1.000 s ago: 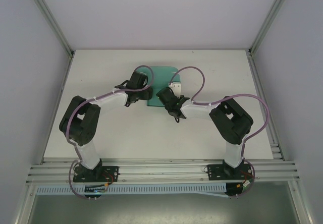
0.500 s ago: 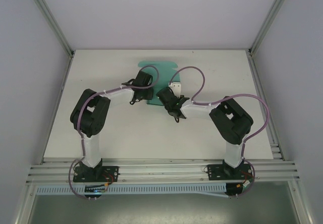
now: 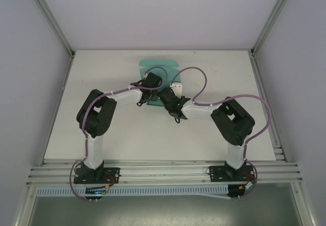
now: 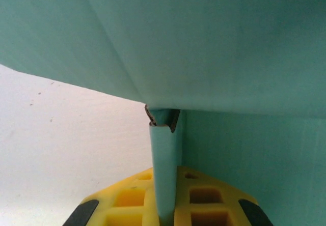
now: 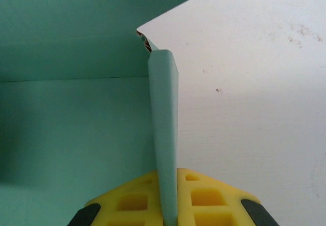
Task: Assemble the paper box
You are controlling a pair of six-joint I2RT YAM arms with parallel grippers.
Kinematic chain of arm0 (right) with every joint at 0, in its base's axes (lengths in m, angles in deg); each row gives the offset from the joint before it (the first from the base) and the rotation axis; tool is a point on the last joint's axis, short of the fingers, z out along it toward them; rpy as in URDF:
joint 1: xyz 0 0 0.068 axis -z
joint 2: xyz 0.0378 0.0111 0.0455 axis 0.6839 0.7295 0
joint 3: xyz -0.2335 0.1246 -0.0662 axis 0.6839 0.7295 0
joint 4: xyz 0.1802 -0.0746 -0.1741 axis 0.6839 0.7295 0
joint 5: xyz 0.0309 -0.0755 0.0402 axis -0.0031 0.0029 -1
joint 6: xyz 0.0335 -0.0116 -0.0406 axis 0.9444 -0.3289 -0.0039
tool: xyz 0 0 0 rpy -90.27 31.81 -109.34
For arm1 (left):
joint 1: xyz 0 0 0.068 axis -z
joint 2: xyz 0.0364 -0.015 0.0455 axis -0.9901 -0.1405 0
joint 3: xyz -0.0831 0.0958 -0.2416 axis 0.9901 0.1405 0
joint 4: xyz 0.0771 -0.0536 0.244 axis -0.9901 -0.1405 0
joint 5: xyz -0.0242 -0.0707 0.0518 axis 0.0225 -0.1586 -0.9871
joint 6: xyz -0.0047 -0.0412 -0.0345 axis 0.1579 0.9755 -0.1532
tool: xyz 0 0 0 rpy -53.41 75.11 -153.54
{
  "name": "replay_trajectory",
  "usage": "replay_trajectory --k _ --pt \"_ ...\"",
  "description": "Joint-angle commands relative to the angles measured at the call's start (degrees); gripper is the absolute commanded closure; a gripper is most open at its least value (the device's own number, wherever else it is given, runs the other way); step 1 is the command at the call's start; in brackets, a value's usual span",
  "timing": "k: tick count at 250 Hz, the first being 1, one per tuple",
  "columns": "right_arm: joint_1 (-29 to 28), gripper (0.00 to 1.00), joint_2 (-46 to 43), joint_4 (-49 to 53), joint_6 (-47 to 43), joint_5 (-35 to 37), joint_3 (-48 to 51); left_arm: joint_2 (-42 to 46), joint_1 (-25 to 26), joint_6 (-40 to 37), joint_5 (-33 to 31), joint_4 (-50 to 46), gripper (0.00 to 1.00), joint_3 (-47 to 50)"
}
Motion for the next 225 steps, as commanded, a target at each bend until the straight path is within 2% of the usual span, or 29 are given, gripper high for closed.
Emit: replay_trajectory --k 1,17,27,41,56,75,83,105,132,178,184,217,225 --pt "-0.3 1.0 -0.6 5.1 0.8 5.1 -0.9 -0.5 -2.4 -0.3 -14.8 -8.4 1.0 0.8" --pt "-0.2 1.0 -0.6 4.9 0.6 4.3 -0.6 2.0 -2.1 -2.1 -11.9 -7.1 0.99 2.3" --pt "-0.2 1.0 -0.8 4.3 0.5 3.6 -0.4 4.2 -2.1 -2.9 -8.1 -5.0 0.85 3.9" --pt "0.1 1.0 -1.0 4.0 0.7 2.2 -0.1 7.2 -2.1 -3.7 -1.7 -2.6 0.58 6.1" --pt "0.3 1.0 -1.2 4.1 1.0 1.1 0.2 10.1 -2.1 -3.9 3.8 -1.2 0.35 7.8" --pt "0.5 1.0 -0.9 5.7 1.0 -0.2 -0.1 13.9 -2.1 -3.5 7.9 0.4 0.15 9.8" --pt "0.5 1.0 -0.6 6.5 1.4 -0.3 -0.1 15.5 -2.1 -3.3 9.4 0.7 0.02 10.5" --pt "0.6 1.0 -0.3 7.9 1.8 -1.9 -0.2 19.9 -2.1 -3.1 12.6 1.5 0.02 12.3" --pt "1.5 1.0 0.9 9.7 2.2 -7.3 -1.0 24.6 -2.1 -2.9 15.8 2.0 0.02 14.1" --pt "2.7 1.0 2.6 12.0 2.6 -11.7 -2.2 29.8 -3.7 -2.7 16.2 2.5 0.01 17.5" --pt "2.7 0.97 2.6 12.1 2.2 -12.3 -2.4 30.2 -4.2 -2.5 17.2 2.9 0.01 18.0" --pt "2.9 0.64 1.6 11.7 0.1 -14.9 -3.0 31.4 -8.0 -2.4 21.8 6.7 0.01 21.2" --pt "2.9 0.58 1.2 12.1 -0.5 -15.0 -3.5 31.6 -8.9 -2.5 23.4 7.6 0.01 21.6"
